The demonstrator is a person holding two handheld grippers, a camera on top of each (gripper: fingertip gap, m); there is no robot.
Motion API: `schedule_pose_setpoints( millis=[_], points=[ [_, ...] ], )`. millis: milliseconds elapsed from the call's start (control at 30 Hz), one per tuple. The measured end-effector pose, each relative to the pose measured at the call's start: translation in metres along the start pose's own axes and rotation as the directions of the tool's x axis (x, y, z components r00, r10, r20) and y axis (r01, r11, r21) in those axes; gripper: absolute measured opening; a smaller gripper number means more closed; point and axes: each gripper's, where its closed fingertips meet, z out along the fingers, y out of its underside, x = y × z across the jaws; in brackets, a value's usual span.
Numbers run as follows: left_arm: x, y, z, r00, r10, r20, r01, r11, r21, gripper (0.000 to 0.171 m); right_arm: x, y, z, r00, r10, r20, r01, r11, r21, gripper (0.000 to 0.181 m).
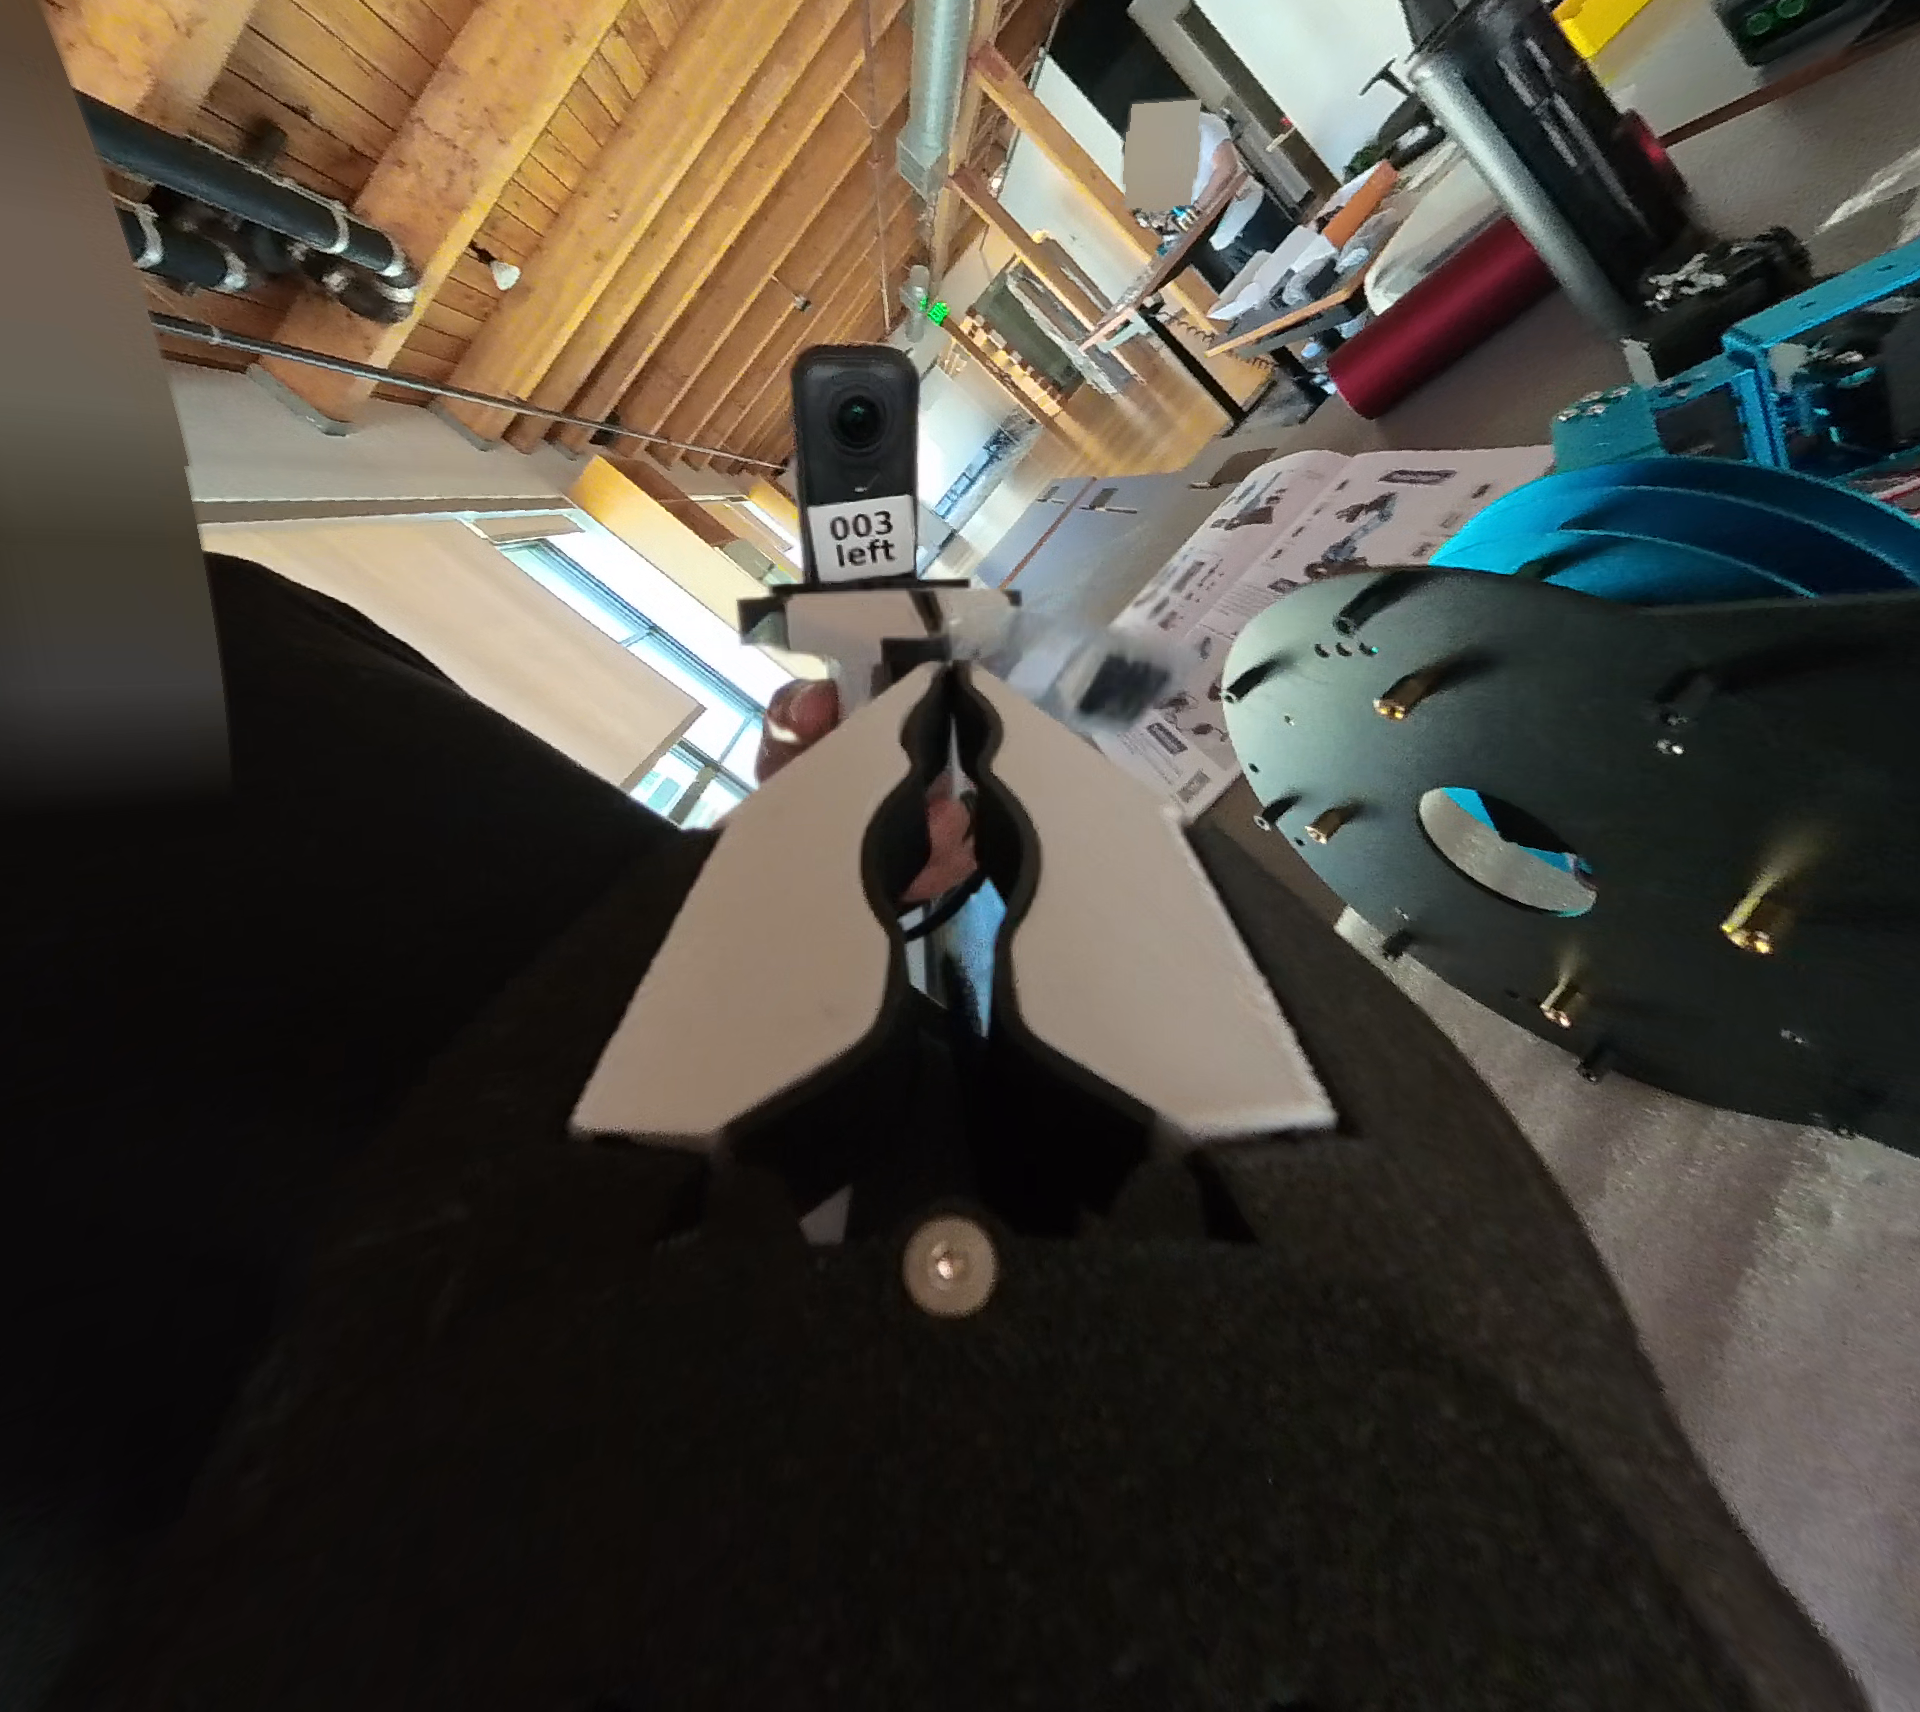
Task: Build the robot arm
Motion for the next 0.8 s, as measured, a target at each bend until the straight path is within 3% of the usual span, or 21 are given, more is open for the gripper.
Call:
schedule_pose_setpoints(
  millis=[167,400,433,467,800],
  points=[
    [-0.007,-0.008,-0.007,0.999,0.031,0.036,-0.032,0.999,0.027,0.0,0.005,-0.003,-0.008,0.999,0.029,-0.015,-0.028,0.999,0.019,0.0],
    [-0.01,-0.002,-0.001,0.993,0.09,0.076,-0.089,0.996,-0.007,0.0,0.012,0.007,0.002,0.993,-0.026,-0.116,0.019,0.998,-0.06,0.001],
    [-0.01,-0.001,0.0,0.994,0.083,0.071,-0.083,0.997,-0.006,0.0,0.008,0.005,0.005,0.995,-0.018,-0.103,0.012,0.999,-0.05,0.015],
    [-0.01,0.0,0.0,0.995,0.075,0.067,-0.075,0.997,-0.003,0.0,0.005,0.005,0.007,0.996,-0.004,-0.086,0.0,0.999,-0.047,0.016],
    [-0.014,0.004,0.003,0.979,0.162,0.122,-0.159,0.987,-0.033,0.0,0.012,0.002,0.007,0.996,0.042,-0.077,-0.042,0.999,-0.003,0.0]
  ],
)
